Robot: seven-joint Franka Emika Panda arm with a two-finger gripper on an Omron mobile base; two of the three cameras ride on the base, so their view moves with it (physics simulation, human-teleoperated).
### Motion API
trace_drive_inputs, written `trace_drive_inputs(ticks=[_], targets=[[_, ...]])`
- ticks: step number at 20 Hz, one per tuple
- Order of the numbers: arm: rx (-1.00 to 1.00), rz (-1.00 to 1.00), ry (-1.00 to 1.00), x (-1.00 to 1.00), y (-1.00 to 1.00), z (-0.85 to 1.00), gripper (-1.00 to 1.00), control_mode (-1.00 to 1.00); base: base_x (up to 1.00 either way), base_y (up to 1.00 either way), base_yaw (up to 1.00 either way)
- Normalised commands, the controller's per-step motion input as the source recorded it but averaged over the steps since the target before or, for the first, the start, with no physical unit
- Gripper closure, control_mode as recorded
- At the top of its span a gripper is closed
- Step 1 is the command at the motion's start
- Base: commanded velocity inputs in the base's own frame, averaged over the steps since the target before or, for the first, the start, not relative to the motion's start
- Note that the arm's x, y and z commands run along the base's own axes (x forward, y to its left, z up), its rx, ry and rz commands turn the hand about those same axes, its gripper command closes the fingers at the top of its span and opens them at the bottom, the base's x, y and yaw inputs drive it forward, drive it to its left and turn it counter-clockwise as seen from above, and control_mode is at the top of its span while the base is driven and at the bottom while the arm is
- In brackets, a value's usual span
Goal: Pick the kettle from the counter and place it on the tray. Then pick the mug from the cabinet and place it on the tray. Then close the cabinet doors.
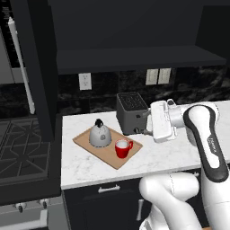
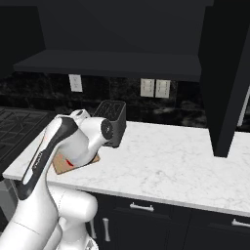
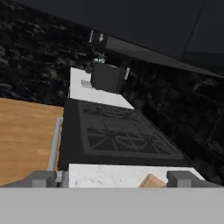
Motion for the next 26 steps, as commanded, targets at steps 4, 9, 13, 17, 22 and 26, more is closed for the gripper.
trace_drive_inputs(ticks=[4,9,13,17,22,26], targets=[[-0.12,0.0,-0.02,-0.27,0.12,0.17,-1.0,-1.0,0.0,0.0,0.0],[-0.09,0.0,-0.08,-0.23,0.04,0.16,-1.0,-1.0,0.0,0.0,0.0],[-0.08,0.0,-0.11,-0.25,0.06,0.18,-1.0,-1.0,0.0,0.0,0.0],[-0.1,0.0,-0.15,-0.17,0.1,0.19,-1.0,-1.0,0.0,0.0,0.0],[-0.05,0.07,-0.25,-0.24,0.29,0.22,-1.0,-1.0,0.0,0.0,0.0],[-0.01,0.2,-0.37,-0.24,0.41,0.31,-1.0,-1.0,0.0,0.0,0.0]])
